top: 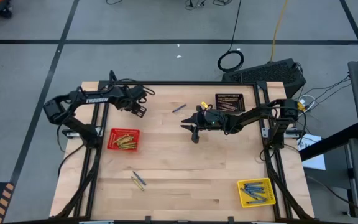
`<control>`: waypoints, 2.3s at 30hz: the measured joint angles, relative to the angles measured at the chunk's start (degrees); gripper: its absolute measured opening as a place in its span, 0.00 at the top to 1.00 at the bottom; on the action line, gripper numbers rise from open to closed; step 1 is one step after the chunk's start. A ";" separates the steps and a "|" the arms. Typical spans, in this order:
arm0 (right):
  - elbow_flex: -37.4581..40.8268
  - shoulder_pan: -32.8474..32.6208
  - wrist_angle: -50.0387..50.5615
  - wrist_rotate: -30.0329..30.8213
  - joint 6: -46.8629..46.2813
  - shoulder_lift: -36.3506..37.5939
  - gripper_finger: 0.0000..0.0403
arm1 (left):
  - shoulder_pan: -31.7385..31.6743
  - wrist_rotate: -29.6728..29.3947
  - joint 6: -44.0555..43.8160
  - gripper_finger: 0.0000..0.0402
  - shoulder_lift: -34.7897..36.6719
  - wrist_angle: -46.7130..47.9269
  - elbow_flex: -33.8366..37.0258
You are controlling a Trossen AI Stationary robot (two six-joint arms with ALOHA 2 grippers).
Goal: Sort crayons
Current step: Put the top green crayon into the red bin
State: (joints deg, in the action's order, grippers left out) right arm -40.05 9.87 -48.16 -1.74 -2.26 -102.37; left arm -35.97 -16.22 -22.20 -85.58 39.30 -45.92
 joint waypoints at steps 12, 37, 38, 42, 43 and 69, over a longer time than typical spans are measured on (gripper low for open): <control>0.02 0.00 0.00 0.00 -0.03 0.00 0.78 | -7.64 7.48 0.79 0.55 -0.03 -8.00 1.69; 0.02 0.00 0.06 0.02 -0.09 0.00 0.78 | -8.95 11.80 4.07 0.67 -5.49 -11.44 1.58; 0.02 0.00 0.12 0.00 -0.09 0.00 0.78 | -8.78 11.96 4.68 0.71 -5.49 -11.52 1.58; 0.04 0.00 3.22 0.02 0.01 1.05 0.78 | -7.92 12.28 6.85 0.90 -5.51 -11.56 1.58; 0.07 0.00 4.49 0.02 0.24 1.95 0.78 | -7.64 12.10 7.84 0.95 -5.49 -11.39 1.58; 0.04 0.30 9.68 0.30 4.87 9.03 0.78 | 38.50 12.28 8.70 1.00 27.23 24.49 1.65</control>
State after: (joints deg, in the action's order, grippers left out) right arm -40.01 10.17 -38.48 -1.44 2.61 -93.34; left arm 2.54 -3.93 -13.50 -58.35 63.79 -44.27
